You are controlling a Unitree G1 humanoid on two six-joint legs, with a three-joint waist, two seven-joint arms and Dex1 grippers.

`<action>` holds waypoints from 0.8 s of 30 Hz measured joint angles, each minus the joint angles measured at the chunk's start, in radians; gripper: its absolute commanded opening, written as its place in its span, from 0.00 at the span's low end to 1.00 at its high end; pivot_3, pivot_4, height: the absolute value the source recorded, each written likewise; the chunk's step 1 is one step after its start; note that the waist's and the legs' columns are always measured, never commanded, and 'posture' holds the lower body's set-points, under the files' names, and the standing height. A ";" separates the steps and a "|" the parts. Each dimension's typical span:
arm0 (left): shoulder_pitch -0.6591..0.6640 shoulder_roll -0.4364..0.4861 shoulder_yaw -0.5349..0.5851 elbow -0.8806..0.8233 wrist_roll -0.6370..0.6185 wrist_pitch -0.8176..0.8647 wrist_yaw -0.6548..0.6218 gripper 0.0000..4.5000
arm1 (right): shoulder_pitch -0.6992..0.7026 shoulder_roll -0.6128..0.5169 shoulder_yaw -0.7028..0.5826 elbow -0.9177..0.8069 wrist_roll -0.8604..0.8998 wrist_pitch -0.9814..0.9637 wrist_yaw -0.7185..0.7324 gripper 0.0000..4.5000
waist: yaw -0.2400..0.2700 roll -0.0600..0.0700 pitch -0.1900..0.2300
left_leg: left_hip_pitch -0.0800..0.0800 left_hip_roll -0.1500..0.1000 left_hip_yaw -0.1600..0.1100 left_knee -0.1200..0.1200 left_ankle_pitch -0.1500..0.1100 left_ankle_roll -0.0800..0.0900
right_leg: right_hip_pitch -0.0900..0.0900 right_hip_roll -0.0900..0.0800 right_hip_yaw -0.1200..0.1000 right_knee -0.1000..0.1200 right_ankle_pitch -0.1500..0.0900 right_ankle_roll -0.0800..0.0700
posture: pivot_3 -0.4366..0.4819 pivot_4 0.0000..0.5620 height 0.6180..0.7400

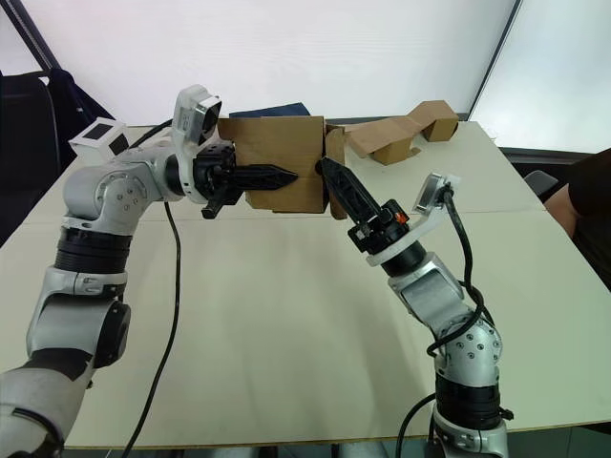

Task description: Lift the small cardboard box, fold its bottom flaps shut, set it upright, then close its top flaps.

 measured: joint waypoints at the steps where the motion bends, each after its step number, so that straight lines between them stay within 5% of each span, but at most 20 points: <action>1: 0.000 0.000 0.001 -0.002 0.000 0.000 0.001 0.00 | 0.000 0.008 -0.002 0.001 0.005 -0.007 -0.001 0.67 | 0.000 0.000 0.000 | 0.000 0.000 0.000 0.000 0.000 0.000 | 0.000 0.000 0.000 0.000 0.000 0.000 | 0.48 0.27 1.00; 3: 0.000 0.000 0.002 -0.005 0.000 0.000 0.003 0.00 | 0.000 0.014 -0.003 0.001 0.012 -0.015 -0.001 0.52 | 0.000 0.000 0.000 | 0.000 0.000 0.000 0.000 0.000 0.000 | 0.000 0.000 0.000 0.000 0.000 0.000 | 0.48 0.27 1.00; 24: 0.009 -0.013 0.003 -0.007 -0.001 -0.004 0.030 0.00 | -0.034 0.123 0.010 0.035 -0.023 -0.076 -0.054 0.52 | -0.001 0.000 0.000 | 0.000 0.000 0.000 0.000 0.000 0.000 | 0.000 0.000 0.000 0.000 0.000 0.000 | 0.48 0.27 1.00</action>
